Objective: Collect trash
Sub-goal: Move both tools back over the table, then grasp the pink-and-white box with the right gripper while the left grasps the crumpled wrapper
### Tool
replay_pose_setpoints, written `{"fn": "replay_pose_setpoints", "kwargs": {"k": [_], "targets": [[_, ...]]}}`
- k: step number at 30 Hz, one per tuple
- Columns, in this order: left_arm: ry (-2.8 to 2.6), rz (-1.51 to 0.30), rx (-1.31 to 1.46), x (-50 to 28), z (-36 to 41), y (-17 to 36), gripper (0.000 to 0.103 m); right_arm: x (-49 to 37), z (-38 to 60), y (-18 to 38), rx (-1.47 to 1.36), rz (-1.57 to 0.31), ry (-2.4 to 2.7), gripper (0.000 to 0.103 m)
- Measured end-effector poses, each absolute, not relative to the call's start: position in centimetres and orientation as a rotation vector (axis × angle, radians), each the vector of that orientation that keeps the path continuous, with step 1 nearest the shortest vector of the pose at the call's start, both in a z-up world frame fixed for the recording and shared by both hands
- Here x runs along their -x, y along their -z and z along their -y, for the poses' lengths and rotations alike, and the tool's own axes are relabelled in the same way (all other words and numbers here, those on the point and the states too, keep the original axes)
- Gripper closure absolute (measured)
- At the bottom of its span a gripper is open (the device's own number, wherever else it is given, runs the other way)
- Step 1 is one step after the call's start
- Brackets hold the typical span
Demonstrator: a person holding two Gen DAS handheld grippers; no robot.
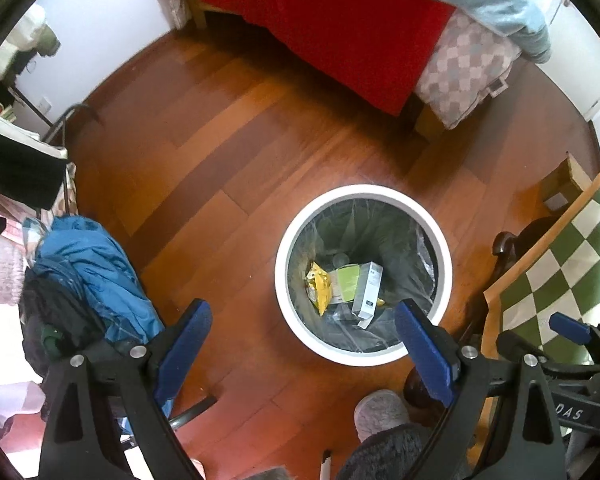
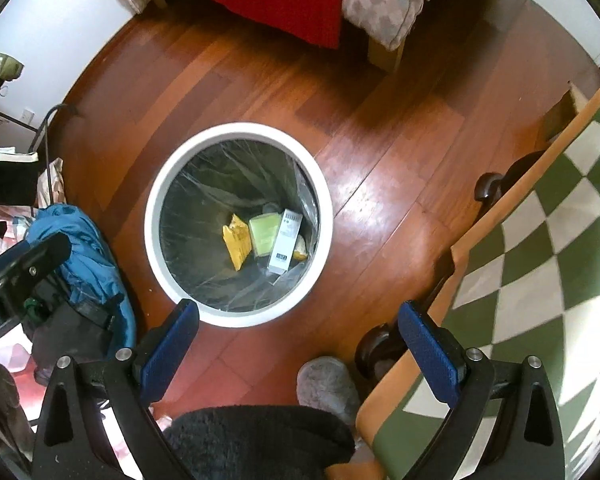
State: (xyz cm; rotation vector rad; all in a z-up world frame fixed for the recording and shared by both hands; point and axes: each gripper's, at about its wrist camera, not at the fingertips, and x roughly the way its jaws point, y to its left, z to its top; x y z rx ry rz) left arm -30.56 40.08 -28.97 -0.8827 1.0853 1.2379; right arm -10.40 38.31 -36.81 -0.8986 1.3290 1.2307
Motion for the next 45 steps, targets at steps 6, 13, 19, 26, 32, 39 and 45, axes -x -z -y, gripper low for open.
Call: {"fn": "replay_pose_setpoints", "kwargs": {"k": [6, 13, 19, 26, 32, 39, 45], "targets": [[-1.242, -1.032, 0.814, 30.5, -37.8, 24.9, 0.009, 9.9, -36.2, 32.3, 0.83, -1.265, -1.269, 0.002], [-1.241, -0.961, 0.762, 30.4, -34.7, 20.0, 0.009, 8.8, -33.0, 26.4, 0.736, -1.207, -1.313, 0.002], [-1.231, -0.919, 0.712, 29.8, -31.7, 16.6, 0.009, 7.7, -29.6, 21.6, 0.639, -1.166, -1.349, 0.002], [-1.255, -0.887, 0.629, 28.2, -28.0, 12.9, 0.009, 6.2, -25.2, 17.1, 0.512, -1.145, -1.383, 0.002], [-1.199, -0.875, 0.599, 23.6, -26.2, 12.8, 0.009, 2.5, -19.6, 14.7, 0.365, -1.186, -1.368, 0.002], [-1.049, -0.924, 0.55, 12.9, -23.9, 16.1, 0.009, -6.3, -11.5, 15.2, 0.245, -1.229, -1.186, 0.002], [-0.836, -1.022, 0.494, -0.8, -21.0, 20.2, 0.0, -17.7, -3.8, 17.8, 0.208, -1.243, -0.895, 0.002]]}}
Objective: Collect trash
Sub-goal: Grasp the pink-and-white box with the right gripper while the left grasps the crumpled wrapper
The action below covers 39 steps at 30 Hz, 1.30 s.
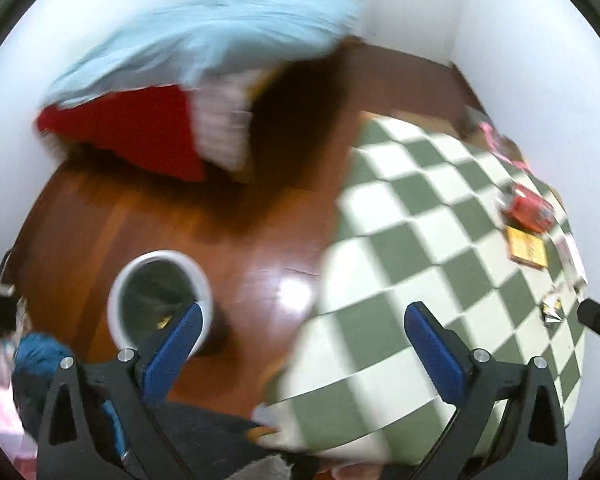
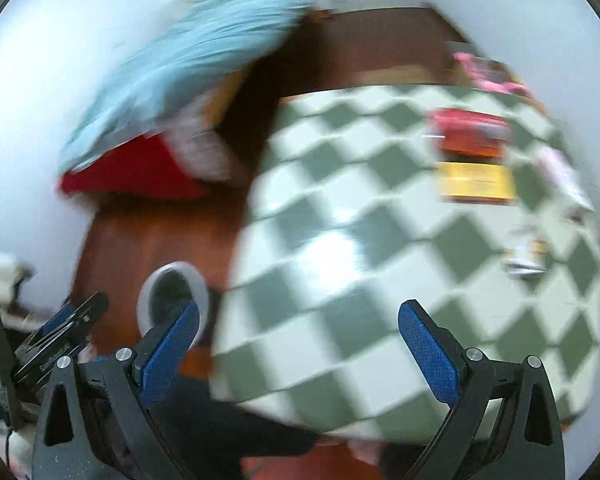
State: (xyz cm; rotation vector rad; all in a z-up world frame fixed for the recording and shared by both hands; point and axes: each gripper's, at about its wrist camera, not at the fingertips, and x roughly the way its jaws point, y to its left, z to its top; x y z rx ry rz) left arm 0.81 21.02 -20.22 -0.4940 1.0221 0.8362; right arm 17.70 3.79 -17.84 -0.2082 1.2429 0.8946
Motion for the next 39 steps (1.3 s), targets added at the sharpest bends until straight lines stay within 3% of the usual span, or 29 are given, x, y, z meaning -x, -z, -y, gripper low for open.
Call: {"fn": "replay_pose_setpoints", "kwargs": {"k": [10, 15, 22, 23, 24, 25, 27, 39], "targets": [[-0.633, -1.211, 0.429, -20.4, -16.9, 27.0, 0.0, -38.8, 4.2, 24.2, 0.248, -1.262, -0.515, 0.002], [-0.592, -1.269, 0.382, -25.4, -16.1, 29.6, 0.0, -45.9, 4.2, 28.5, 0.292, -1.298, -0.444, 0.002], [-0.399, -1.293, 0.101, -28.7, -12.9, 30.8, 0.0, -50.3, 2.7, 33.6, 0.408, -1.315, -0.443, 0.003], [-0.364, -1.291, 0.062, -29.1, -12.4, 30.8, 0.0, -50.5, 2.8, 34.0, 0.409, -1.314, -0.447, 0.009], [-0.323, -1.285, 0.017, -29.3, -11.8, 30.6, 0.0, -50.8, 2.9, 34.5, 0.402, -1.32, -0.46, 0.027], [-0.265, -1.279, -0.04, -29.7, -10.8, 30.4, 0.0, -50.9, 3.1, 34.8, 0.393, -1.331, -0.469, 0.038], [-0.211, -1.302, -0.089, -29.9, -9.4, 30.3, 0.0, -50.8, 3.7, 35.1, 0.367, -1.339, -0.494, 0.041], [-0.078, -1.339, 0.279, -28.9, -4.0, 30.8, 0.001, -42.9, 14.2, 33.5, 0.233, -1.374, -0.42, 0.047]]}}
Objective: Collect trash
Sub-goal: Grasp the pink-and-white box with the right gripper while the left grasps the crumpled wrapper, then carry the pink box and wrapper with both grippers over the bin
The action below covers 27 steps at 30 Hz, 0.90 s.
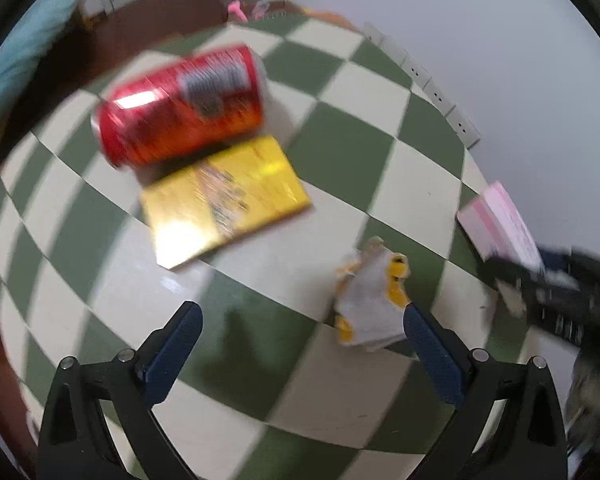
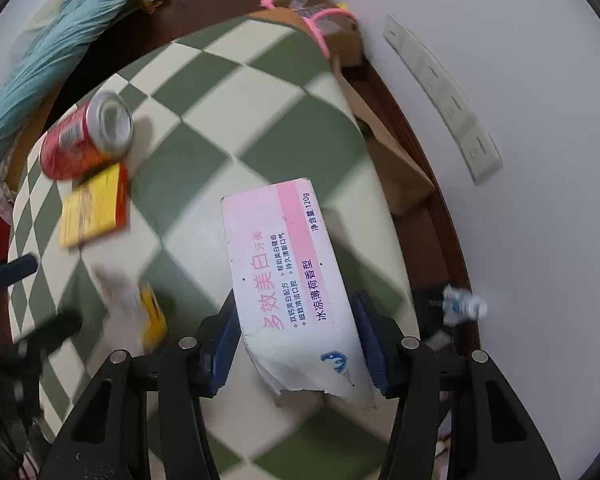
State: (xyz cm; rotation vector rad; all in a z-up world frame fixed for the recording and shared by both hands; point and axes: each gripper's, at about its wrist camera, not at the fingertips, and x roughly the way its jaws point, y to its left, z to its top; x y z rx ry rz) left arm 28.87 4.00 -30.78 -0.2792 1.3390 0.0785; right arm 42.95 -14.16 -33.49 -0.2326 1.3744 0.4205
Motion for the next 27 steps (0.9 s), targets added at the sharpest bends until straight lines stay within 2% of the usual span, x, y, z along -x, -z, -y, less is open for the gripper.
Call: {"fn": "replay_pose_setpoints", "kwargs": {"k": [6, 9, 12, 13, 16, 21, 23, 24, 27], "targets": [[-0.096, -1.351, 0.302, -30.2, -1.4, 32.1, 0.002, -39.5, 18.0, 33.7, 0.154, -1.378, -0.361, 0.047], [-0.141, -1.359, 0.267, -30.7, -0.3, 32.5, 0.025, -39.2, 18.3, 34.0, 0.151, -1.382, -0.352, 0.045], [-0.189, -1.35, 0.252, -30.8, 0.1, 32.6, 0.039, -39.1, 18.4, 33.8, 0.133, -1.38, -0.344, 0.038], [-0.198, -1.342, 0.251, -30.8, 0.2, 32.5, 0.047, -39.1, 18.5, 33.7, 0.13, -1.378, -0.341, 0.037], [-0.225, -1.334, 0.231, -30.2, 0.2, 32.2, 0.059, -39.3, 18.2, 33.6, 0.141, -1.368, -0.343, 0.036], [-0.229, -1.329, 0.225, -30.0, 0.4, 32.0, 0.062, -39.8, 17.1, 34.0, 0.188, -1.343, -0.335, 0.037], [-0.24, -1.32, 0.22, -29.6, 0.2, 31.6, 0.062, -39.8, 16.9, 34.3, 0.185, -1.341, -0.335, 0.042], [-0.24, -1.317, 0.221, -29.6, 0.0, 31.6, 0.062, -39.7, 16.9, 34.4, 0.183, -1.336, -0.336, 0.049], [-0.249, -1.296, 0.222, -28.9, -0.8, 30.9, 0.062, -39.4, 16.6, 34.2, 0.188, -1.324, -0.34, 0.05]]}}
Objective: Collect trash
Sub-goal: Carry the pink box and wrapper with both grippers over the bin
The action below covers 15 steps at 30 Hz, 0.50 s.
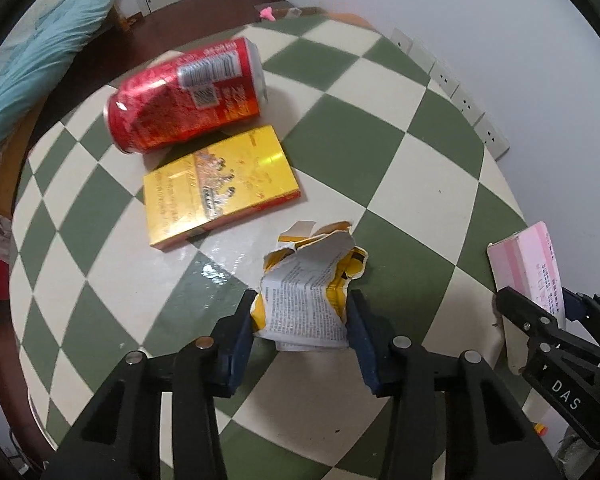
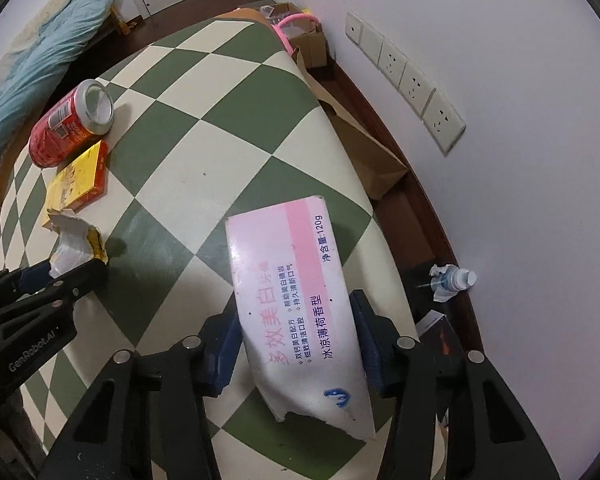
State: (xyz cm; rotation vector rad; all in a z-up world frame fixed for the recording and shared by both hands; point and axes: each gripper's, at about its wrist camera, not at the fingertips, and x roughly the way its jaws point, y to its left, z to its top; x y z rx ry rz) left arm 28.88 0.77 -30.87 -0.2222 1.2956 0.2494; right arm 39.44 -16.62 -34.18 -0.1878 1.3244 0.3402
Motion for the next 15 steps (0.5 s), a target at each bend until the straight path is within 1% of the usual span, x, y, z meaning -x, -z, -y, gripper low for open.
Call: {"fn": "replay_pose_setpoints", "kwargs": {"k": [4, 8, 15], "targets": [[-0.263, -1.249, 0.229, -27.9, -2.1, 29.1, 0.062, -38.8, 16.4, 33.2, 0.177, -1.306, -0.363, 0.05], [-0.289, -1.178, 0.247, -25.8, -3.0, 26.0, 0.062, -38.0, 16.3, 31.4, 0.156, -1.277, -0.389, 0.05], [-0.362, -1.049, 0.284, -20.7, -6.0, 20.2, 0.062, -35.2, 14.6, 25.7, 0.145, -1.172, -0.47, 0.05]]}}
